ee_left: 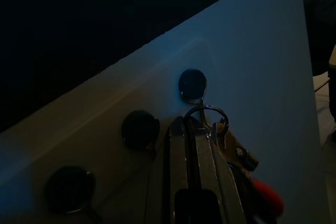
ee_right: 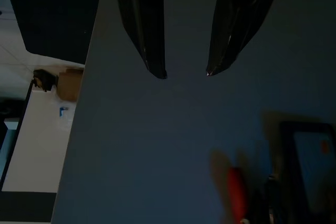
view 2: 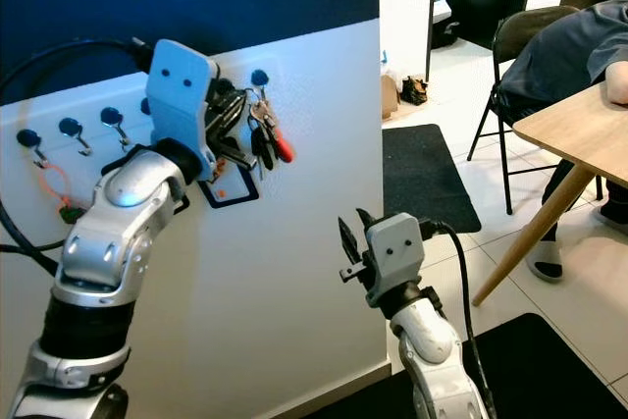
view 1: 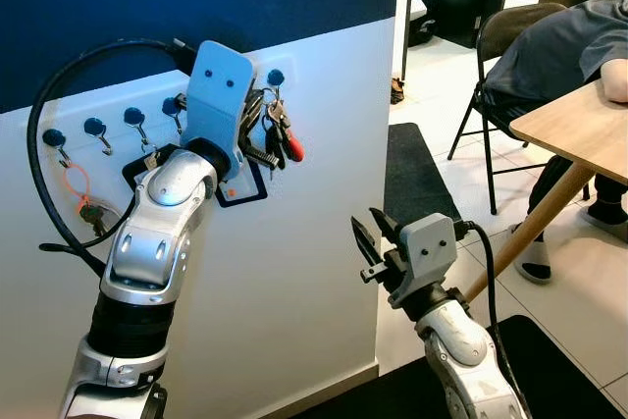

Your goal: Hang keys on a hook

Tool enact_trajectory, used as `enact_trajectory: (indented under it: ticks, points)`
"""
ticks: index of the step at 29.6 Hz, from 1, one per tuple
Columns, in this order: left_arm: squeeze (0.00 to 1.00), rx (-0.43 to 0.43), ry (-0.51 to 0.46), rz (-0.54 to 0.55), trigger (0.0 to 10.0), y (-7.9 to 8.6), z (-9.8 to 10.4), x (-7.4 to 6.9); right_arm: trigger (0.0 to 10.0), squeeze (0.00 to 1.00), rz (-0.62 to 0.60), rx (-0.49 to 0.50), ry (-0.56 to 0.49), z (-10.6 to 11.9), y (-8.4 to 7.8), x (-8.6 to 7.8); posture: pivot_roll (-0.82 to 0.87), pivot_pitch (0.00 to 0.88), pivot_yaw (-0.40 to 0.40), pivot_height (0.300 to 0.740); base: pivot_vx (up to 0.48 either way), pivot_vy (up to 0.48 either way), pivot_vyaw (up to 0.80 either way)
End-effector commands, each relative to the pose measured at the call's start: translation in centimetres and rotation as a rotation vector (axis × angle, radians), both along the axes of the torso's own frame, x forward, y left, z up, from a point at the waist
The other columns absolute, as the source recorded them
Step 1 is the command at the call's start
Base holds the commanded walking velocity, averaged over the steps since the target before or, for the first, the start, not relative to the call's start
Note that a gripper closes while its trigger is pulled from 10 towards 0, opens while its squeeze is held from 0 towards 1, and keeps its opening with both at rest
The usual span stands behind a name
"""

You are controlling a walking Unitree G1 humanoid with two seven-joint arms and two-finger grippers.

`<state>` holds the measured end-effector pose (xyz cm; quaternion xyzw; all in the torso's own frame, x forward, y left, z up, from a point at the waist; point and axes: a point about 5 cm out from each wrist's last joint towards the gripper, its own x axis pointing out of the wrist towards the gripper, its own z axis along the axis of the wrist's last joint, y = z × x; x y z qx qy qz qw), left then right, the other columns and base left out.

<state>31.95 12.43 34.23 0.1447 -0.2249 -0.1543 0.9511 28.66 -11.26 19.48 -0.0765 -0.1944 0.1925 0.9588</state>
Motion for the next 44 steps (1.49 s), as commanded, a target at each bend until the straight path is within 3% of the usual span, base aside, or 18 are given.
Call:
enact_trajectory:
  ticks: [1,15,34,44]
  points:
    - [0.0,-0.002,-0.01,-0.006,10.0,0.0,0.1,-0.3,10.0,0.0,0.012,0.001,0.009,-0.2,0.4,-0.3,0.03,0.158,0.156,0.74,0.0,0.0,0.0]
    - [0.0,0.024,0.008,-0.076,10.0,-2.2,-0.6,-0.2,10.0,0.0,0.007,0.002,0.011,-0.2,0.5,-0.3,0.03,0.162,0.163,0.74,0.0,0.0,0.0]
    - [0.0,-0.013,-0.01,0.001,10.0,-1.0,0.0,0.4,10.0,0.0,0.002,0.005,0.012,-0.3,0.4,-0.3,0.03,0.161,0.157,0.74,0.0,0.0,0.0]
    - [0.0,0.003,-0.026,-0.063,10.0,-3.4,0.2,0.2,10.0,0.0,0.009,0.004,0.012,-0.2,0.6,-0.2,0.03,0.166,0.155,0.74,0.0,0.0,0.0]
